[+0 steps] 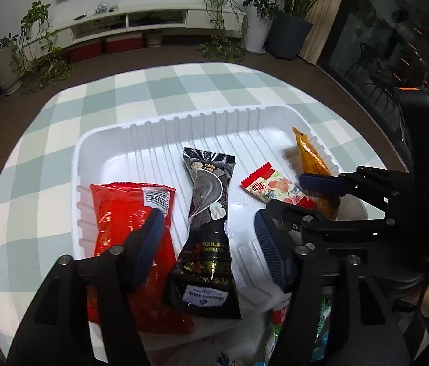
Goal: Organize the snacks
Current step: 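Place the black packet and candy packet into the white tray, opening both grippers, then move both grippers back toward the remaining snack pile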
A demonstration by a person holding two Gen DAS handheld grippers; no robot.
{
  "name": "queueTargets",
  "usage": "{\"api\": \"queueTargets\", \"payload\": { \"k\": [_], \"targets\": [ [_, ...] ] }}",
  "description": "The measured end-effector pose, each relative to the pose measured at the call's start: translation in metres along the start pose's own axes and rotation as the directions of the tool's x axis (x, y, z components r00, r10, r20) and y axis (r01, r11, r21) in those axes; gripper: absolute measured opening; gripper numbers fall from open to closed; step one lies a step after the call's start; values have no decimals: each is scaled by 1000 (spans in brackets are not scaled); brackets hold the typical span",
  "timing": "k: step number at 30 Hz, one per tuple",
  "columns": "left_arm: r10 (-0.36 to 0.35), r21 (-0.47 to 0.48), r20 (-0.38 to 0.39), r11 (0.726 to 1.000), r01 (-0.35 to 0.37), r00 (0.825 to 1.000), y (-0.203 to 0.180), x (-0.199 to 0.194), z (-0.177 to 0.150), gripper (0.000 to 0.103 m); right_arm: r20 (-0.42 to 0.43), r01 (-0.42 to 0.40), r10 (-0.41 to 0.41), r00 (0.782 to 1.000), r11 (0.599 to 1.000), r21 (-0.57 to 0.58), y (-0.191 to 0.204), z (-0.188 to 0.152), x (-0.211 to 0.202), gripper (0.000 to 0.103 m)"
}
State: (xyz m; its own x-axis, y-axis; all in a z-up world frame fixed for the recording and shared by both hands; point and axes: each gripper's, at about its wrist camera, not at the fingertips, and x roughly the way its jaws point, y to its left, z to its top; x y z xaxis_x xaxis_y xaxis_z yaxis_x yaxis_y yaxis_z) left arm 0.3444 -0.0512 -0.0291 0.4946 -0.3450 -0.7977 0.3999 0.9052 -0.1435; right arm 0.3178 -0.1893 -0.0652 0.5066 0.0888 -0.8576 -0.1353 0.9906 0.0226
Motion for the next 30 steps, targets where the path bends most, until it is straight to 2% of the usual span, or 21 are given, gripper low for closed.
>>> {"api": "queueTargets", "payload": {
  "k": [4,6,8,11,15,18,20,23,25,28,30],
  "targets": [
    [3,-7,53,1000,-3,999,0,-28,-1,71,40,-7,7,999,1000,6,-3,0,-18,63],
    [-8,0,79,1000,8,997,-1,-46,-4,77,57,-16,15,998,1000,13,-5,1,-29,64],
    [-8,28,100,1000,5,995,-5,-64,-10,83,84,-31,29,996,999,24,-8,-1,-47,67],
    [-31,80,113,997,22,993,-15,-92,-25,92,140,-66,60,988,997,42,-15,-11,-81,78],
    [-51,189,100,981,32,994,-38,-122,-60,97,222,-136,108,969,984,113,-31,-48,-129,86],
    [-89,237,45,969,76,995,-54,-136,-88,97,262,-186,139,955,969,164,-39,-87,-155,89],
    [-113,299,0,948,108,994,-70,-143,-111,97,274,-220,162,948,955,196,-40,-124,-168,89],
    [-127,436,-89,887,154,988,-100,-146,-146,97,283,-260,187,941,934,245,-39,-171,-177,89],
    [-127,481,-154,856,186,980,-113,-140,-163,97,287,-291,209,935,913,285,-39,-200,-179,89],
    [-122,515,-227,827,226,966,-129,-132,-179,97,265,-330,246,932,879,344,-34,-234,-173,89],
    [-120,519,-252,821,238,960,-135,-126,-182,97,242,-340,267,933,874,348,-28,-250,-169,89]
  ]
}}
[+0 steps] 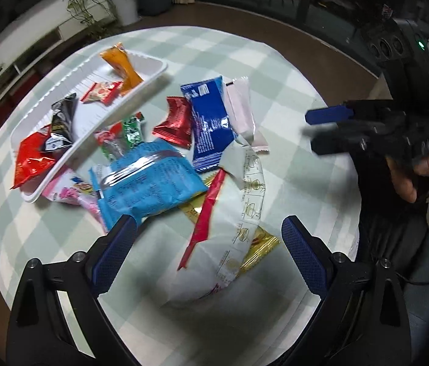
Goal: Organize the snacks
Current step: 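Move both grippers back toward the remaining snack pile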
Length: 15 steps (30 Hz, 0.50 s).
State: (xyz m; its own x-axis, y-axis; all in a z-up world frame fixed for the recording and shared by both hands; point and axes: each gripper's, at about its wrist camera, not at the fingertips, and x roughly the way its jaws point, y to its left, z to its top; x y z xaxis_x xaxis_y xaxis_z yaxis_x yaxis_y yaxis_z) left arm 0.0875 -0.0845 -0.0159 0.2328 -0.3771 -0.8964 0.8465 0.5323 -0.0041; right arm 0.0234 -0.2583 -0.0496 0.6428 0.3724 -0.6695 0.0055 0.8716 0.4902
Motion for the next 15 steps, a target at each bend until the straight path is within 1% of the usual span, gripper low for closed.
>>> {"api": "queueTargets", "payload": {
  "k": [4,5,6,9,11,15],
  "targets": [
    [-11,15,-53,1000,12,999,-1,17,8,95,-25,-6,5,1000,1000,-23,3,-14,3,89],
    [-14,13,-71,1000,14,997,-1,21,8,93,-22,-13,12,1000,1000,-24,4,-15,3,89],
    [-17,8,-82,1000,18,996,1,25,9,87,-18,-15,15,1000,1000,-25,4,-17,1,89],
    [-39,-15,-109,999,38,993,8,36,11,73,-13,-21,20,1000,999,-28,3,-19,0,89],
    [-59,-29,-118,998,56,991,12,42,13,68,-10,-21,21,1000,999,-28,3,-21,-1,89],
    [-53,-23,-143,998,51,988,11,50,16,67,-18,-23,22,1000,1000,-22,0,-21,2,89]
  ]
}}
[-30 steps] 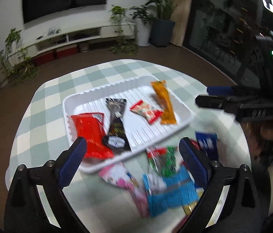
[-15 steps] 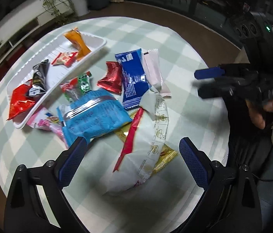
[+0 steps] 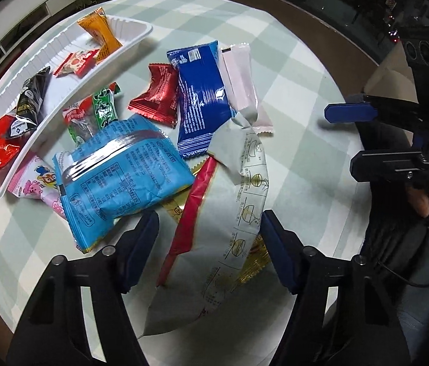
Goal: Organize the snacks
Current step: 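Move both grippers back toward the remaining snack pile, then grasp the white-and-gold wrapper with the left gripper while the right gripper grasps the gold bar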
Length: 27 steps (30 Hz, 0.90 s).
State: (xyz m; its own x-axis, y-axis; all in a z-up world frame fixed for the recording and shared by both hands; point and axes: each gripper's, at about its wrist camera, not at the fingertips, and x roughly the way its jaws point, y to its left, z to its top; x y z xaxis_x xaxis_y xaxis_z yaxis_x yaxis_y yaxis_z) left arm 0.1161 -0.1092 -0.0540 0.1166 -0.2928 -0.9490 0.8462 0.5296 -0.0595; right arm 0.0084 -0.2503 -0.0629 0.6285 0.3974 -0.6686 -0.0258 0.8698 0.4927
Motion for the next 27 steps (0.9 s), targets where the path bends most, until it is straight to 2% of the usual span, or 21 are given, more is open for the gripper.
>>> {"api": "queueTargets", "payload": {
  "k": [2,6,10,14,21,27],
  "targets": [
    [2,3,-10,1000,-2,1000,-2,3,1,67,-5,-2,2,1000,1000,2,0,-1,1,89],
    [-4,-17,-15,1000,4,1000,-1,8,3,49,-7,3,-4,1000,1000,-11,3,-2,1,89],
    [-3,-38,-13,999,3,1000,0,10,4,47,-7,1,-1,1000,1000,-14,4,-4,0,89],
    [0,-57,-5,998,-1,1000,0,9,0,38,-7,1,-1,1000,1000,-12,5,-4,0,89],
    [13,-125,48,992,-7,999,4,0,-14,36,-10,0,0,1000,1000,-31,10,-5,1,86],
    [-42,-195,97,979,60,994,10,-10,-31,36,-20,7,-8,1000,999,-35,13,-8,4,86]
  ]
}}
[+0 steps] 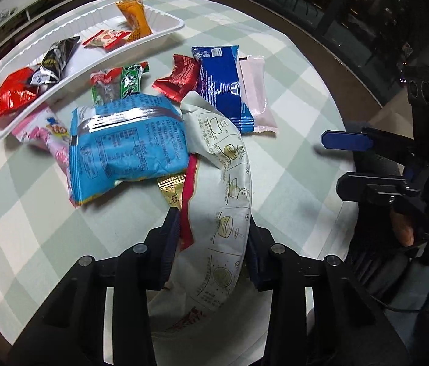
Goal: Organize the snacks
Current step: 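Grasp the white-and-gold wrapper with the left gripper while the right gripper grasps the gold bar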
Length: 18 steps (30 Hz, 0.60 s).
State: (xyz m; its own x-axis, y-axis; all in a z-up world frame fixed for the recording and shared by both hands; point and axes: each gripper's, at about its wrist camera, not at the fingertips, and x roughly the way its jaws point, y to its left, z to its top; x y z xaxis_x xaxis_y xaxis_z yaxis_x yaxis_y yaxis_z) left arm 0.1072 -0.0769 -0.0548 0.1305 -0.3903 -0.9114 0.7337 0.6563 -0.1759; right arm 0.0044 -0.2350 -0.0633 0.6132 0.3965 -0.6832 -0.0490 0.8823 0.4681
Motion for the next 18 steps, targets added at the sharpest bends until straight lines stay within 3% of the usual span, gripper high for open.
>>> {"api": "queueTargets", "payload": {
  "k": [12,13,16,18],
  "targets": [
    [12,-38,21,999,-12,1000,-3,-10,-5,36,-35,9,-10,999,999,-36,12,-5,8,86],
    [28,-36,19,999,-27,999,-3,-10,-6,35,-37,9,-11,999,999,-36,12,-5,9,86],
    [81,-26,2,996,-81,997,-4,-7,-7,19,-42,14,-16,999,999,-40,14,-7,10,86],
    [90,-21,7,996,-90,996,-3,-7,-8,17,-47,20,-22,999,999,-39,15,-7,11,86]
  ]
}}
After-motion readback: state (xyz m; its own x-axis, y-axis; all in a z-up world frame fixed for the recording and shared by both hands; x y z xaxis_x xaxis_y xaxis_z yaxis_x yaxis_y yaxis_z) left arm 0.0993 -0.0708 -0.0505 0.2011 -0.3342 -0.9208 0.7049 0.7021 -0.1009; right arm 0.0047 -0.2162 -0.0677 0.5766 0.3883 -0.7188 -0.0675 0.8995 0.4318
